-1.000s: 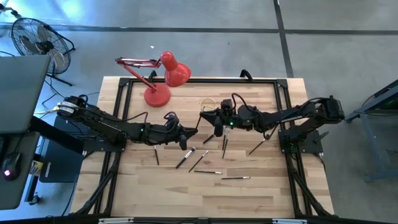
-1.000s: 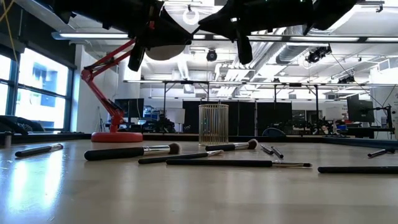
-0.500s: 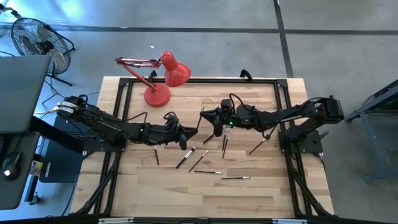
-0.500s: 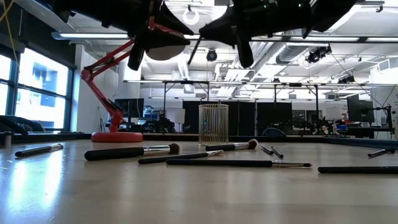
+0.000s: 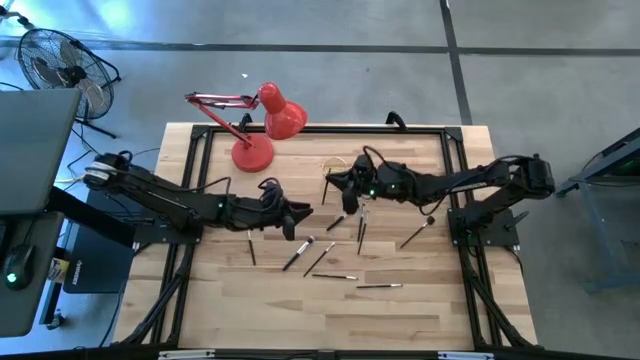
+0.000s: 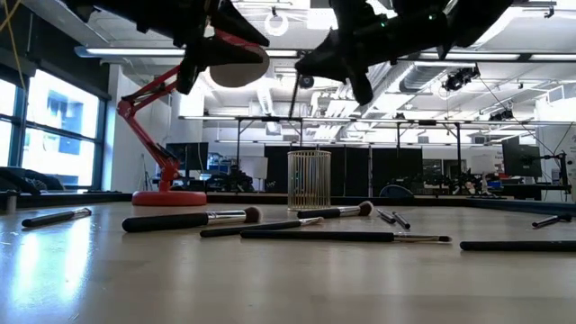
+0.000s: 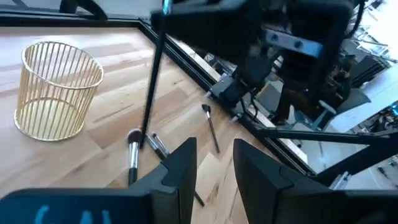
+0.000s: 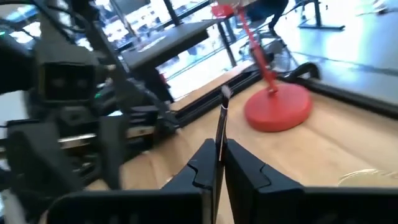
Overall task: Put items in baskets/containers
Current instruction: Put the makeup brush into the wire bin
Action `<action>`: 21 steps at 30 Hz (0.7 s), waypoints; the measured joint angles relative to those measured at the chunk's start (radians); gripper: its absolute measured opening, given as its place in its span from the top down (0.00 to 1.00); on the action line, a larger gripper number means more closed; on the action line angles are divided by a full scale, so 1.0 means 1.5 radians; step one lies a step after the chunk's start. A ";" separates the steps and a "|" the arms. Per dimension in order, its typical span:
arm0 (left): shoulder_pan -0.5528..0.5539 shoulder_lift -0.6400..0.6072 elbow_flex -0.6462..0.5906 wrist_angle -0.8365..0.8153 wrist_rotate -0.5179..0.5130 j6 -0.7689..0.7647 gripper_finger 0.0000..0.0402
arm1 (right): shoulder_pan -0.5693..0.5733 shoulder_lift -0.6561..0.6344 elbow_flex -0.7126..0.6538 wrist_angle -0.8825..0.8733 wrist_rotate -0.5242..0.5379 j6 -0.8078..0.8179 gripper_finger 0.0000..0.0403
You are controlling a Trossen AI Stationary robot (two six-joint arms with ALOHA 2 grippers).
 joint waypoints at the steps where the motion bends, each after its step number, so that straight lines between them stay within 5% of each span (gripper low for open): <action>1: 0.000 -0.008 0.000 -0.015 0.003 -0.009 0.75 | -0.010 -0.008 0.000 -0.012 0.001 -0.011 0.96; 11: 0.000 -0.051 0.000 -0.107 0.012 -0.058 0.76 | -0.101 -0.011 0.000 -0.036 0.018 -0.171 0.96; 21: 0.000 -0.051 0.000 -0.113 0.011 -0.062 0.76 | -0.139 0.085 0.000 -0.032 0.006 -0.219 0.96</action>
